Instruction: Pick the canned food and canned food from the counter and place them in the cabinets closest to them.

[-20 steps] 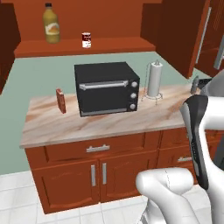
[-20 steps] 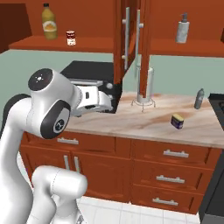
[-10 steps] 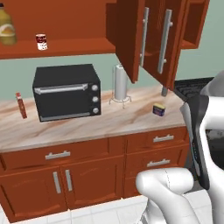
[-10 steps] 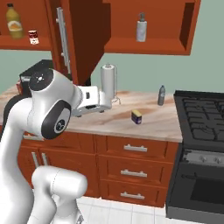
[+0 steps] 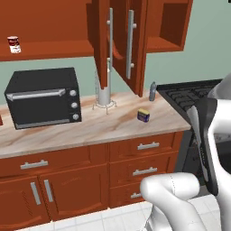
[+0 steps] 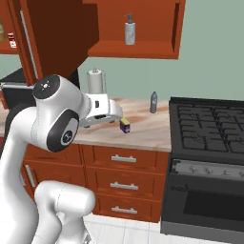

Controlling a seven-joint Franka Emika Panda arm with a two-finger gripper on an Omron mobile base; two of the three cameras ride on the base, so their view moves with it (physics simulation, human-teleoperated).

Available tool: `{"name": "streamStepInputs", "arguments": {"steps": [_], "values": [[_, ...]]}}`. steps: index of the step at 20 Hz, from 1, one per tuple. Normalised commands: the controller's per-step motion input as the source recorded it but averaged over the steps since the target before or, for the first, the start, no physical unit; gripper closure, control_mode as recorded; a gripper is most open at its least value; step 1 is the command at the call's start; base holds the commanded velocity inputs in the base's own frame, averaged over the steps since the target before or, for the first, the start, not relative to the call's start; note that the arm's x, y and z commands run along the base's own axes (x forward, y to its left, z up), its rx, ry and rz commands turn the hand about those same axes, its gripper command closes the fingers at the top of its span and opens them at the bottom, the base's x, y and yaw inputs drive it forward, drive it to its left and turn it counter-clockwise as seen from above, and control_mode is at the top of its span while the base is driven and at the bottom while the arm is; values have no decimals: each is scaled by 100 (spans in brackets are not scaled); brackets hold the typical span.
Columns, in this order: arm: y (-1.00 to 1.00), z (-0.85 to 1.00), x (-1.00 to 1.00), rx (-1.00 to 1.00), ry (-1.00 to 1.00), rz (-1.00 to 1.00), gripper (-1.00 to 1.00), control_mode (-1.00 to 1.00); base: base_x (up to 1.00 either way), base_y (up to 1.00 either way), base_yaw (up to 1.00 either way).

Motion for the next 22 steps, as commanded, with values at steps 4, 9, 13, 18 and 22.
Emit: {"name": "streamStepInputs", "arguments": {"steps": [4,9,13,18,22], "values": [[0,0,0,0,0,0,-100,100,0,0,0],[0,0,0,0,0,0,-100,100,3,-35,4],[0,0,0,0,0,0,-100,100,5,-55,11],[0,0,0,0,0,0,-100,100,1,-21,2],[0,0,0,0,0,0,-100,100,15,0,0]]}}
